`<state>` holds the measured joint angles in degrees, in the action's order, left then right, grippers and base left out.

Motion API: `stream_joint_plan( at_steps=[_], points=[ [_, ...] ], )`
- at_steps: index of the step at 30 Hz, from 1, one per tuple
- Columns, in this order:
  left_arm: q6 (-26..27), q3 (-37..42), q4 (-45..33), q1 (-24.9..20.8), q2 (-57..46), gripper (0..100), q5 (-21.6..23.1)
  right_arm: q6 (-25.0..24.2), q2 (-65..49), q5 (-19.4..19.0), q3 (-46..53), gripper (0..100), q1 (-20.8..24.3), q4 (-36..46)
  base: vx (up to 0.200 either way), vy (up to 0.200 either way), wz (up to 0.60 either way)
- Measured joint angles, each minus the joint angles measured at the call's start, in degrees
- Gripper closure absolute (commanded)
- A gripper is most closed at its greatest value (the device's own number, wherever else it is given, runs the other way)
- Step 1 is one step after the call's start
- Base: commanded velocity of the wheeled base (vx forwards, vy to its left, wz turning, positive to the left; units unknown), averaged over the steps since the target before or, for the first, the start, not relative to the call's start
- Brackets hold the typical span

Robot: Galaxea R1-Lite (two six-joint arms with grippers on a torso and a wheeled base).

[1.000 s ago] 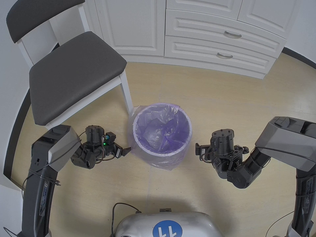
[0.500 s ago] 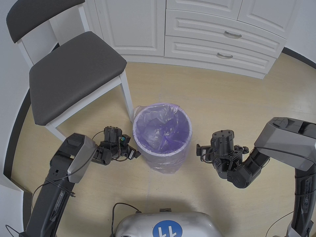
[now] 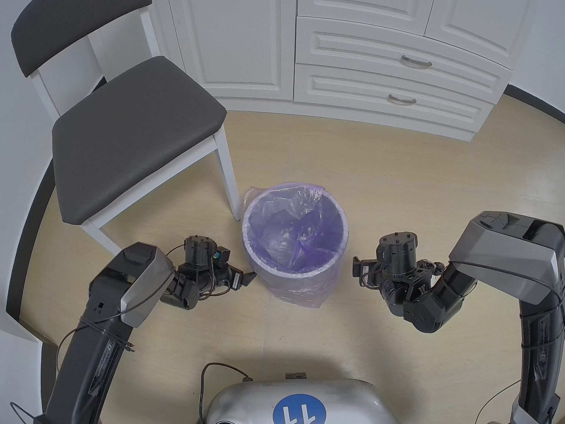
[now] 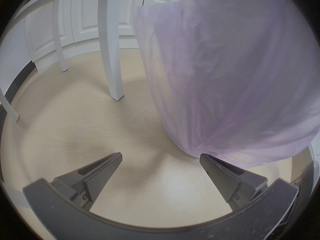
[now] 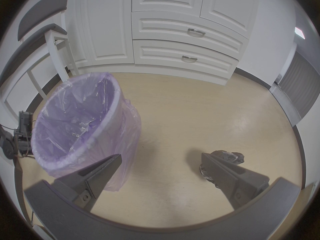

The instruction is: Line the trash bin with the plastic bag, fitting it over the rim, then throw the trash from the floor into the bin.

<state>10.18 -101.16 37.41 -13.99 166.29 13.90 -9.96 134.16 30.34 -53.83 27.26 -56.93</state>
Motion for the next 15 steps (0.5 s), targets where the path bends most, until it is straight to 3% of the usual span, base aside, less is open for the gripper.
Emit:
stream_joint_plan(
  at_steps=[8,15],
  points=[
    [-1.7,18.5,12.5,0.9,-7.3,0,0.6,-4.4,6.1,-2.2,-6.3,0,-0.9,0.4,0.0,0.0,0.0],
    [-2.0,28.2,17.5,3.0,-12.9,0,0.6,-8.2,12.2,-4.9,-11.1,0,-0.8,0.8,0.0,0.0,0.0]
  ],
)
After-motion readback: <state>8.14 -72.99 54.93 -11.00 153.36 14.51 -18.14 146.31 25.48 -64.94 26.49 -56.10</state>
